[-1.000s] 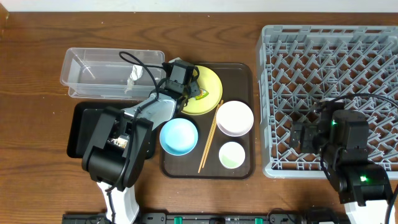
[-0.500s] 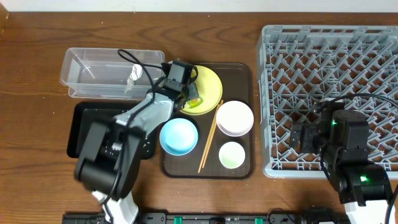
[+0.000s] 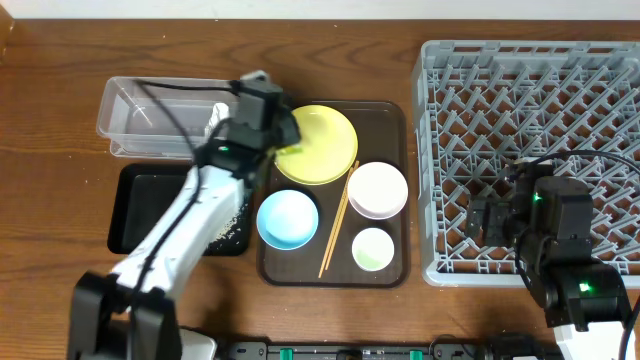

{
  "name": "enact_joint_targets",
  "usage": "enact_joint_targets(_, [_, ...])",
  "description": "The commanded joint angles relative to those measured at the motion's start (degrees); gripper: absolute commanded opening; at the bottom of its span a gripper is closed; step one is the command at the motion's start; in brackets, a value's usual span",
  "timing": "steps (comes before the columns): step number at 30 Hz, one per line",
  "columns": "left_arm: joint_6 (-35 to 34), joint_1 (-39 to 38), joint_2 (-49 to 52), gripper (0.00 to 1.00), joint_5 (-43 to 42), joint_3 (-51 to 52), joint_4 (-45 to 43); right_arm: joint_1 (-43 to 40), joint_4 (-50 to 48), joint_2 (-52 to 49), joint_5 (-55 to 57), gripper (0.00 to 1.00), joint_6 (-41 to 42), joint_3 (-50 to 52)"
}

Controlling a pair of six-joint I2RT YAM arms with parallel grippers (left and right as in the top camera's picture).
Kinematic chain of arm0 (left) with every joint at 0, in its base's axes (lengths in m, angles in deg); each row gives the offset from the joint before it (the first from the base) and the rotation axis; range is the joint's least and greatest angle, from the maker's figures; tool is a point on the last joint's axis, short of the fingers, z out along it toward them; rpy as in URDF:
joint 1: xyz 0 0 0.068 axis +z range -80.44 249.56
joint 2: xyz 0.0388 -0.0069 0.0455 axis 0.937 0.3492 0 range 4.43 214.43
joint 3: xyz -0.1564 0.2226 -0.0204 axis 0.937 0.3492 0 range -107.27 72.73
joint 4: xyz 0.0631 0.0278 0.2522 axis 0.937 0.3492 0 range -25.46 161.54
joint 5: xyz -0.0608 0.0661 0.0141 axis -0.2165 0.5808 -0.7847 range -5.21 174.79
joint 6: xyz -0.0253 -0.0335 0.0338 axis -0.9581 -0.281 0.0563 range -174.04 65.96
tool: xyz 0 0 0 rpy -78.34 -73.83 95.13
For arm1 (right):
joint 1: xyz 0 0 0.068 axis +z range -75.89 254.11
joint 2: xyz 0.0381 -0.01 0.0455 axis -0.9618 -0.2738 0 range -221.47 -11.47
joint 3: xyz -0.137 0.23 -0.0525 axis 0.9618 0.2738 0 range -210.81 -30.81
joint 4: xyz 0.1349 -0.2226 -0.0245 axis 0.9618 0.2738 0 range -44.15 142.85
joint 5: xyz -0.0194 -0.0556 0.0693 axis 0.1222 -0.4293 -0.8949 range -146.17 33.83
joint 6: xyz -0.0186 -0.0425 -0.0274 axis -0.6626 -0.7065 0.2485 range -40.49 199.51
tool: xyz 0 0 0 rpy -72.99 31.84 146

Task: Sort waste into correct bins and load items into the dishwasher rack
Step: 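Grasp the green snack wrapper with left gripper and drop it in clear bin, then reach the left gripper to the white cup and grasp it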

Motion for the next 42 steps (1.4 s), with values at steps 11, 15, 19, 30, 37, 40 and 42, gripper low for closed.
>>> enact_joint_targets(11, [1.22,16.57,-2.6,0.09,0.52,0.07,-2.36,-0.35,0.07,0.04,0.39,0.99,0.5,-1.2])
enact_joint_targets(15, [2.43,17.16,-2.58,0.39,0.52,0.07,-2.67,-0.35,0.07,0.04,0.37,0.99,0.5,-1.2])
enact_joint_targets(19, [3.54,17.16,-2.67,0.47,0.48,0.07,-2.75,-0.35,0.07,0.04,0.39,0.99,0.5,-1.2])
enact_joint_targets(30, [13.0,9.27,-10.91,0.53,-1.22,0.04,7.72,-0.35,0.07,0.04,0.37,0.99,0.5,-1.2])
enact_joint_targets(37, [15.3,-2.71,-13.09,0.79,-1.88,0.07,26.84,-0.35,0.07,0.04,0.37,0.99,0.5,-1.2])
enact_joint_targets(40, [15.34,-6.29,-13.0,0.79,-7.23,0.17,29.97,-0.35,0.04,0.04,0.39,0.99,0.5,-1.2])
enact_joint_targets(42, [15.34,-9.07,-12.66,0.79,-10.12,0.39,30.58,-0.35,0.07,0.04,0.37,0.99,0.5,-1.2])
